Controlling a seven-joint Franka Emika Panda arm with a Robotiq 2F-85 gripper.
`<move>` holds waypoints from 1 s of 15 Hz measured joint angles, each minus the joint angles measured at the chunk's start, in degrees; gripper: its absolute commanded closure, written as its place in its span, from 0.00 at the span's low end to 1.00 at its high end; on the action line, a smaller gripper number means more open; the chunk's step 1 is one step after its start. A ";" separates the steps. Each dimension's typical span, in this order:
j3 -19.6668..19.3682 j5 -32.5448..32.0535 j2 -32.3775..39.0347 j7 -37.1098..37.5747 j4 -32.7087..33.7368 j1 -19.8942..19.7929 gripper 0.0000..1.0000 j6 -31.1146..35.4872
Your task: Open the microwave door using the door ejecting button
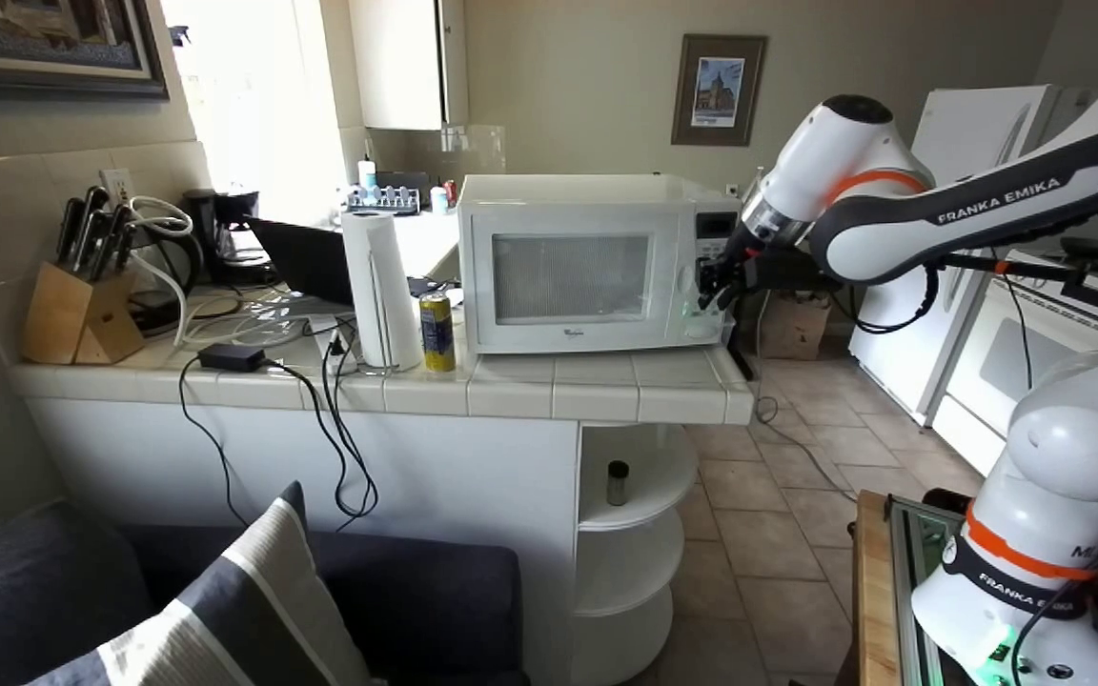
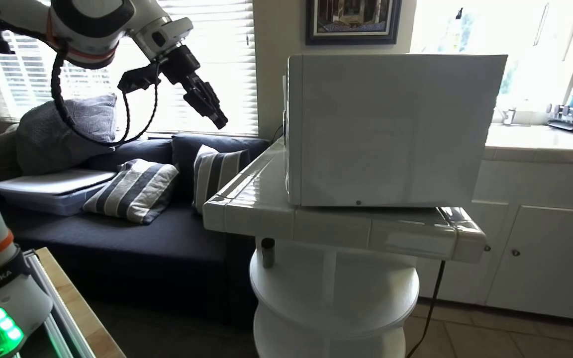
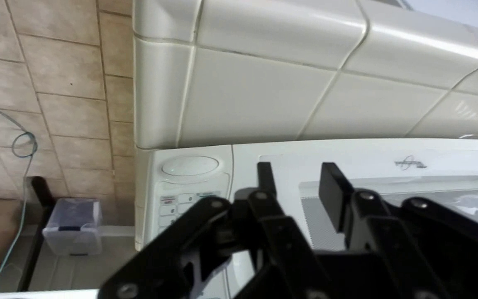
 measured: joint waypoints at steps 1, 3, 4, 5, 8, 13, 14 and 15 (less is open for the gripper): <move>0.86 -1.13 0.32 1.12 -0.69 -1.77 1.00 1.40; 2.51 -3.32 1.66 2.83 -0.72 -4.97 1.00 3.11; 3.21 -4.56 2.49 3.60 -0.71 -6.47 1.00 3.98; 3.80 -5.98 3.41 4.39 -0.71 -7.92 1.00 5.00; 4.86 -9.97 6.68 5.64 -0.72 -11.84 1.00 8.00; 6.60 -16.28 12.49 7.24 -0.70 -18.07 0.99 12.96; 6.69 -16.55 13.16 7.25 -0.68 -18.46 0.99 13.31; 6.75 -16.65 13.52 7.26 -0.64 -18.61 0.99 13.43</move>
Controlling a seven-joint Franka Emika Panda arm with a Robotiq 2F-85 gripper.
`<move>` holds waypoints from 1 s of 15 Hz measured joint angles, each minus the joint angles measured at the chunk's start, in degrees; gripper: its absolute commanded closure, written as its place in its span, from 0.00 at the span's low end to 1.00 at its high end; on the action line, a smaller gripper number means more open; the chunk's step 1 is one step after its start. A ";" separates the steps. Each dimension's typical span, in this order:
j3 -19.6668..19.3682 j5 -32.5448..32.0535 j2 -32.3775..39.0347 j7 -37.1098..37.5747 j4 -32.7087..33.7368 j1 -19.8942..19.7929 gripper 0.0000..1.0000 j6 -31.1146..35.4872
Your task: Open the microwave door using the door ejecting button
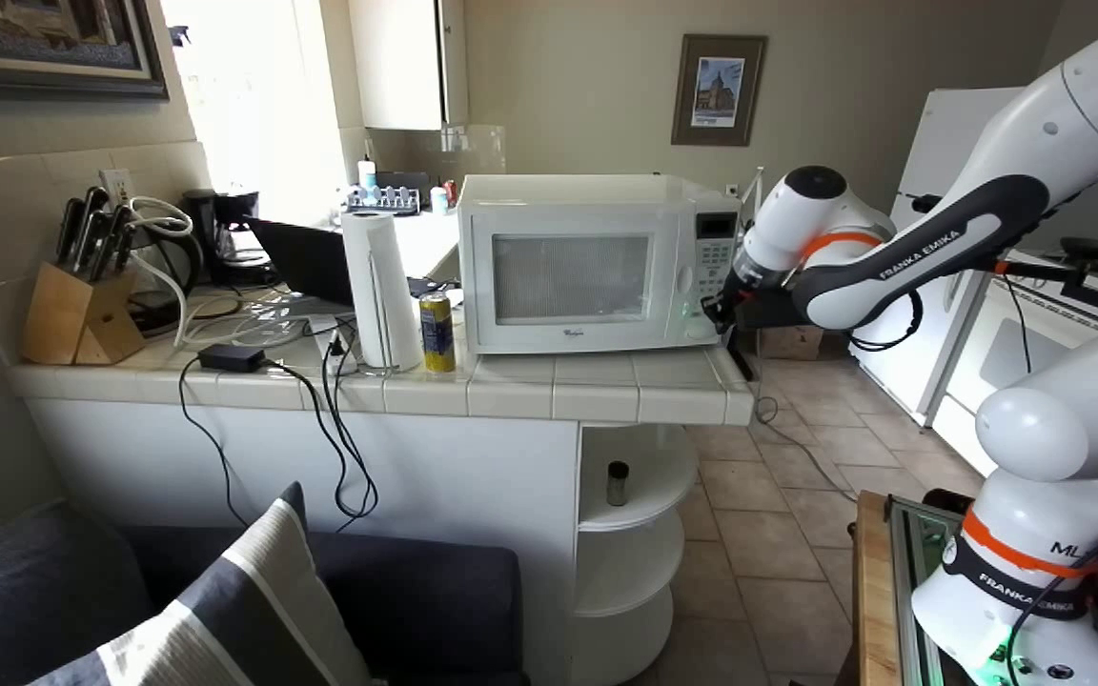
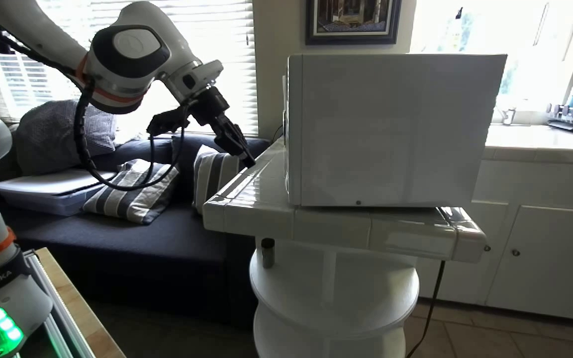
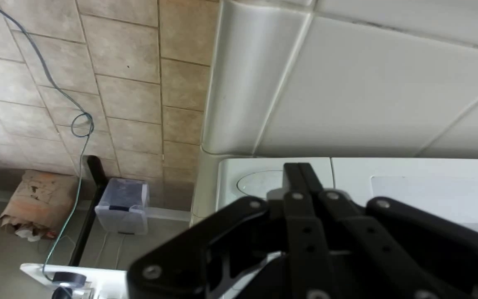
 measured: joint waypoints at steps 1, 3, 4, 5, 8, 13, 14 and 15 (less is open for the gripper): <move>0.06 -0.02 0.09 0.02 0.03 0.00 0.99 0.01; 0.19 -0.04 0.08 0.06 0.09 0.00 0.99 0.01; 0.24 -0.04 0.08 0.09 0.10 0.00 0.99 0.01; 0.27 -0.04 0.08 0.12 0.11 0.00 1.00 0.01; 0.29 -0.04 0.07 0.15 0.24 -0.07 1.00 0.01; 1.74 -0.58 1.04 0.76 0.83 -2.71 1.00 0.01; 2.05 -0.69 1.60 0.80 1.13 -3.42 1.00 0.01; 2.37 -0.77 2.26 0.80 1.54 -4.12 1.00 0.01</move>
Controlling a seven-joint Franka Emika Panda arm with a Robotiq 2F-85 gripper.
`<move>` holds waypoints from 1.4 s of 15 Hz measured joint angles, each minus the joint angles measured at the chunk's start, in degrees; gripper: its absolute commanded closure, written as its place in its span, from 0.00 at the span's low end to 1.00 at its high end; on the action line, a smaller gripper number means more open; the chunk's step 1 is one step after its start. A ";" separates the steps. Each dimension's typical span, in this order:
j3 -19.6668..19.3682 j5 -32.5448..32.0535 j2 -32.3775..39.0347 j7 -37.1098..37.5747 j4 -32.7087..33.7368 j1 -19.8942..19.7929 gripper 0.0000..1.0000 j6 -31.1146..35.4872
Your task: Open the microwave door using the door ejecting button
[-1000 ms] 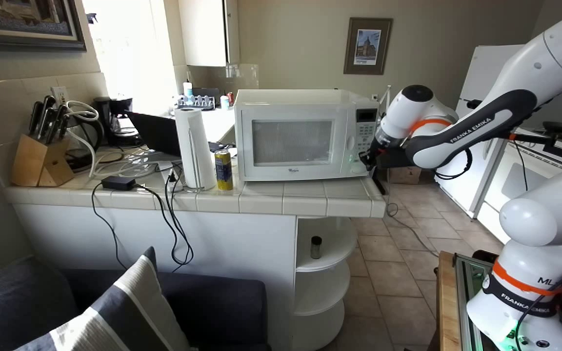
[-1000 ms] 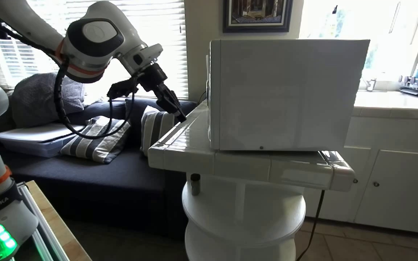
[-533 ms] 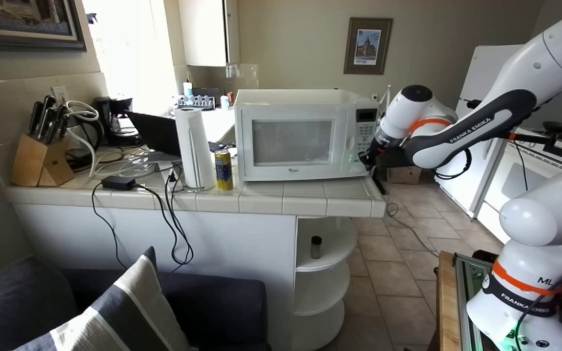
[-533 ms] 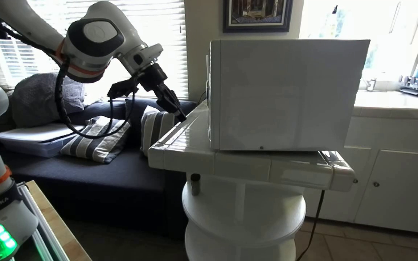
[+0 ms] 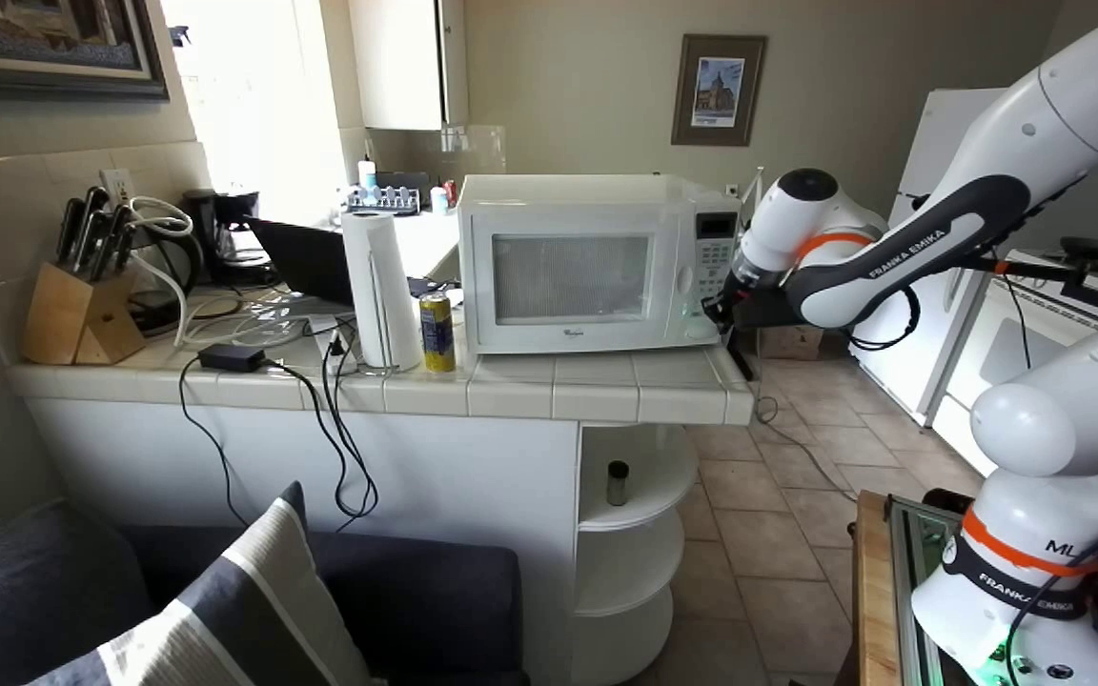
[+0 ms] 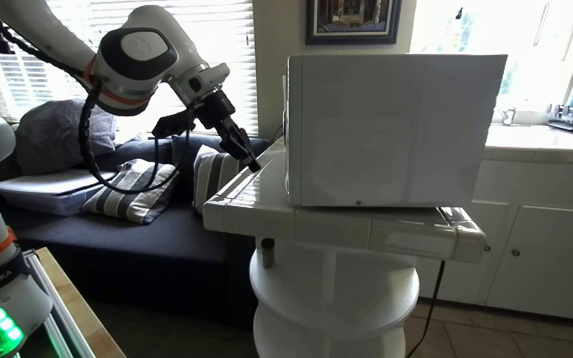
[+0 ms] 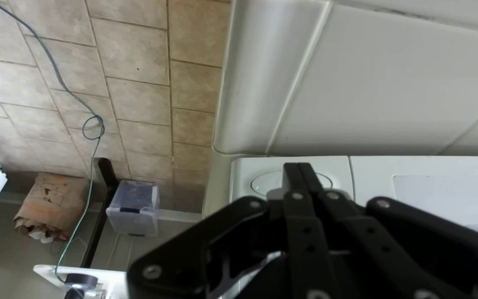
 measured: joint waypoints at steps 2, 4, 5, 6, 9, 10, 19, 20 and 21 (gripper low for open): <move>0.53 -0.28 1.50 0.00 0.91 -1.19 1.00 0.00; 1.20 -1.11 3.08 0.04 1.87 -2.44 1.00 0.00; 1.62 -1.73 3.89 0.16 2.27 -3.12 1.00 0.03; 2.03 -2.61 4.66 0.53 2.67 -3.81 1.00 0.15; 3.56 -6.35 6.76 2.61 3.69 -6.31 1.00 1.29; 4.08 -7.84 7.32 3.54 3.99 -7.22 1.00 1.87; 7.26 -20.48 12.19 10.06 7.53 -13.12 1.00 3.67; 7.46 -21.83 12.78 10.42 7.84 -13.43 1.00 3.68; 7.56 -22.98 13.37 10.61 8.06 -13.62 1.00 3.70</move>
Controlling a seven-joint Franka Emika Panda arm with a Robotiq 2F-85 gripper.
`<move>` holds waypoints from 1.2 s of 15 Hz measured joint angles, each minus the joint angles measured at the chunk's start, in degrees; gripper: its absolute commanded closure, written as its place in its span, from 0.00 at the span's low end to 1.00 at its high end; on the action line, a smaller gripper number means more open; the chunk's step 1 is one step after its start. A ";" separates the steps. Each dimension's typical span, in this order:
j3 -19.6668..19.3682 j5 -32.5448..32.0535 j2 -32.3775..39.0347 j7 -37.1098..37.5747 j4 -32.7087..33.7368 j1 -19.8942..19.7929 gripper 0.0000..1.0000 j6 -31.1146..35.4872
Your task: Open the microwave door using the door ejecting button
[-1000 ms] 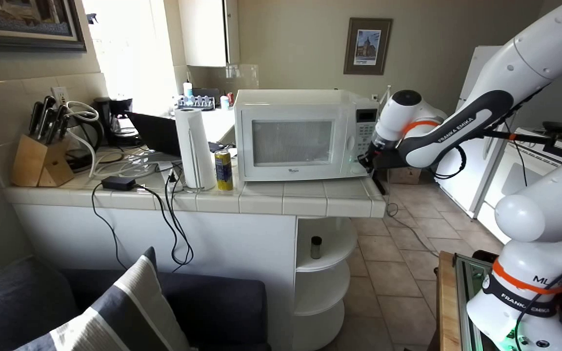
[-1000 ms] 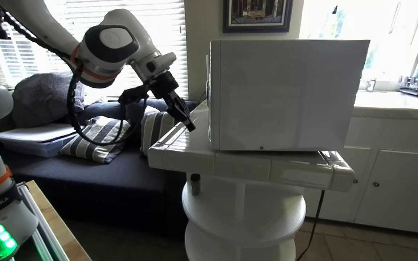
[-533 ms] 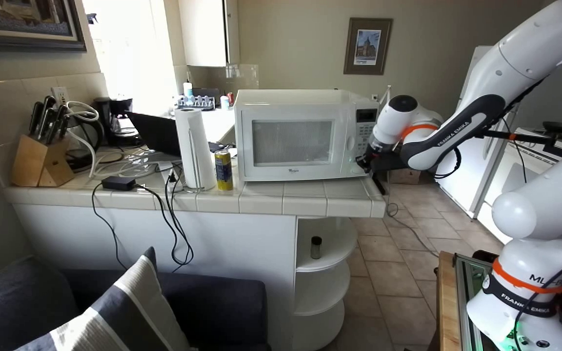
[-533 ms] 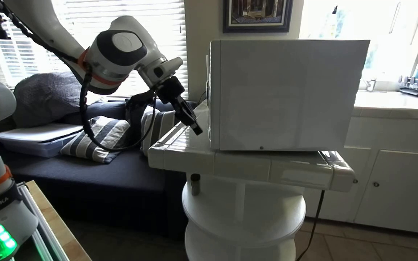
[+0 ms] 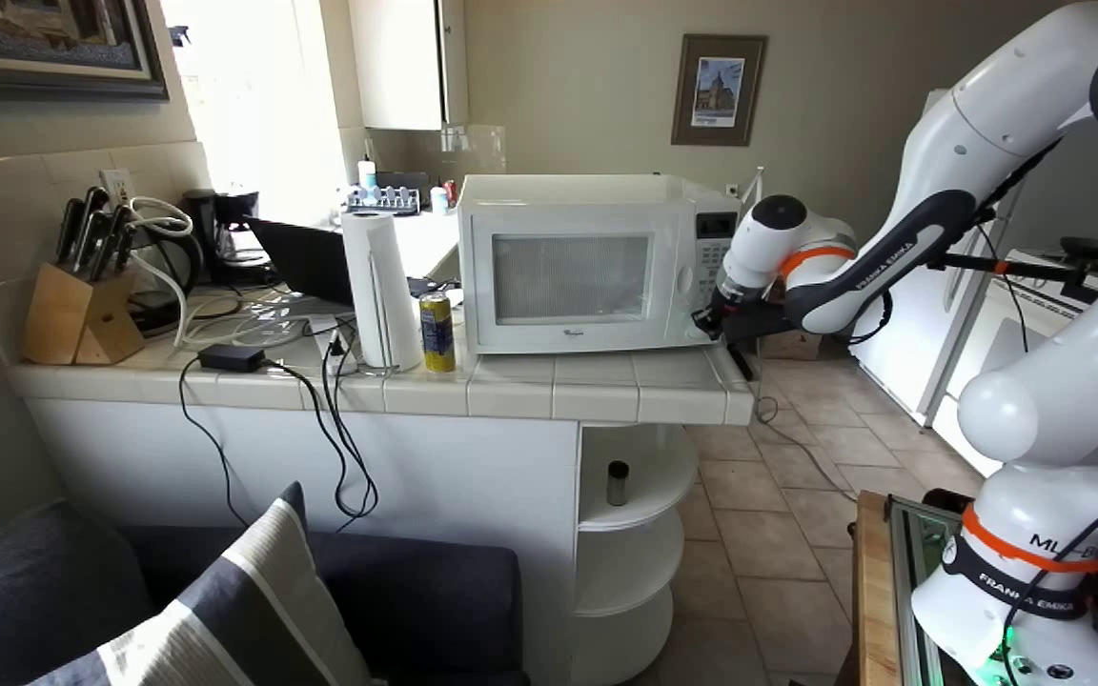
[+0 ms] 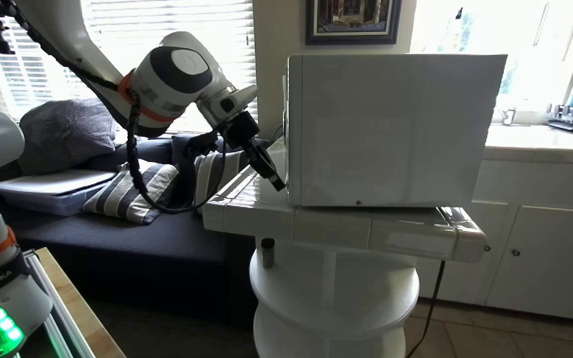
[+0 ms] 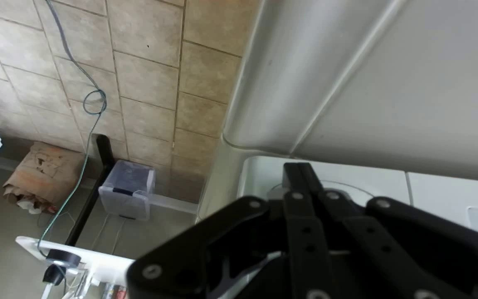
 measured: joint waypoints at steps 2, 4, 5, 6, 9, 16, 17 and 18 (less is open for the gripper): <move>0.04 -2.04 1.07 0.44 0.30 -0.10 1.00 0.33; 0.05 -4.51 1.82 1.53 0.72 -0.29 1.00 0.94; 0.05 -5.85 2.00 2.21 0.87 -0.44 1.00 1.09; 0.05 -7.31 2.07 3.13 0.94 -0.57 1.00 1.24; 0.05 -11.67 2.08 6.39 0.95 -0.88 1.00 1.77; 0.01 -17.33 1.99 12.58 0.92 -1.46 1.00 3.01; 0.02 -17.35 1.98 13.01 0.92 -1.46 1.00 3.02; 0.02 -17.35 1.97 13.28 0.92 -1.45 1.00 3.02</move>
